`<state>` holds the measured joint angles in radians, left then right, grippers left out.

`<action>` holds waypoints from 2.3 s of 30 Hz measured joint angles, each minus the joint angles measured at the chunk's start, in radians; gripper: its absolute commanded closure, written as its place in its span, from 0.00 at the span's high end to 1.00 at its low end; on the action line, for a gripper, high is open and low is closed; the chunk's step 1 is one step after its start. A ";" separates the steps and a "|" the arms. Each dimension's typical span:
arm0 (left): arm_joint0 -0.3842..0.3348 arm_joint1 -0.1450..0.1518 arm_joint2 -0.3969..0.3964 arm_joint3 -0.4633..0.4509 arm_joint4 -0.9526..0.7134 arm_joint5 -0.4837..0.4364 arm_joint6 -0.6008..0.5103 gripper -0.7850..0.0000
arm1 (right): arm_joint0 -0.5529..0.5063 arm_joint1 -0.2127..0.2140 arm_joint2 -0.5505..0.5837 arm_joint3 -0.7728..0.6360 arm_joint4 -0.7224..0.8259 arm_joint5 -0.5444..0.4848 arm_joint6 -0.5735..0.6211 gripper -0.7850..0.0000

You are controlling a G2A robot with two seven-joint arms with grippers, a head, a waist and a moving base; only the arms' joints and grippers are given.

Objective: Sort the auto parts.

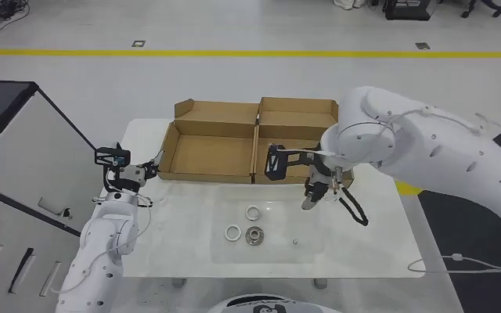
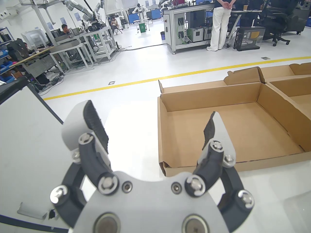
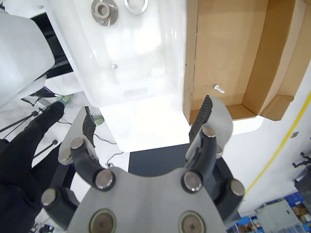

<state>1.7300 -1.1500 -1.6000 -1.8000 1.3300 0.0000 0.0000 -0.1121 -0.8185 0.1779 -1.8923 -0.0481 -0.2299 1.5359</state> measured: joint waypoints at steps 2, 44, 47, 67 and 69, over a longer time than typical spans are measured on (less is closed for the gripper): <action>0.000 0.000 0.000 0.000 0.000 0.000 0.000 1.00 | 0.008 -0.004 -0.014 -0.010 0.010 0.008 0.000 1.00; 0.000 0.000 0.000 0.000 0.000 0.000 0.000 1.00 | -0.186 -0.042 -0.008 -0.068 -0.108 -0.061 -0.007 1.00; 0.000 0.000 0.000 0.000 0.000 0.000 0.000 1.00 | -0.208 -0.050 -0.008 -0.058 -0.116 -0.061 -0.007 0.95; 0.000 0.000 0.000 0.000 0.000 0.000 0.000 1.00 | -0.321 -0.102 -0.008 0.045 -0.190 -0.054 0.000 0.46; 0.000 0.000 0.000 0.000 0.000 0.000 0.000 1.00 | -0.335 -0.108 -0.008 0.051 -0.196 -0.054 0.000 0.45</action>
<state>1.7300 -1.1500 -1.6000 -1.8000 1.3300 0.0000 0.0000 -0.4470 -0.9262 0.1700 -1.8408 -0.2438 -0.2843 1.5359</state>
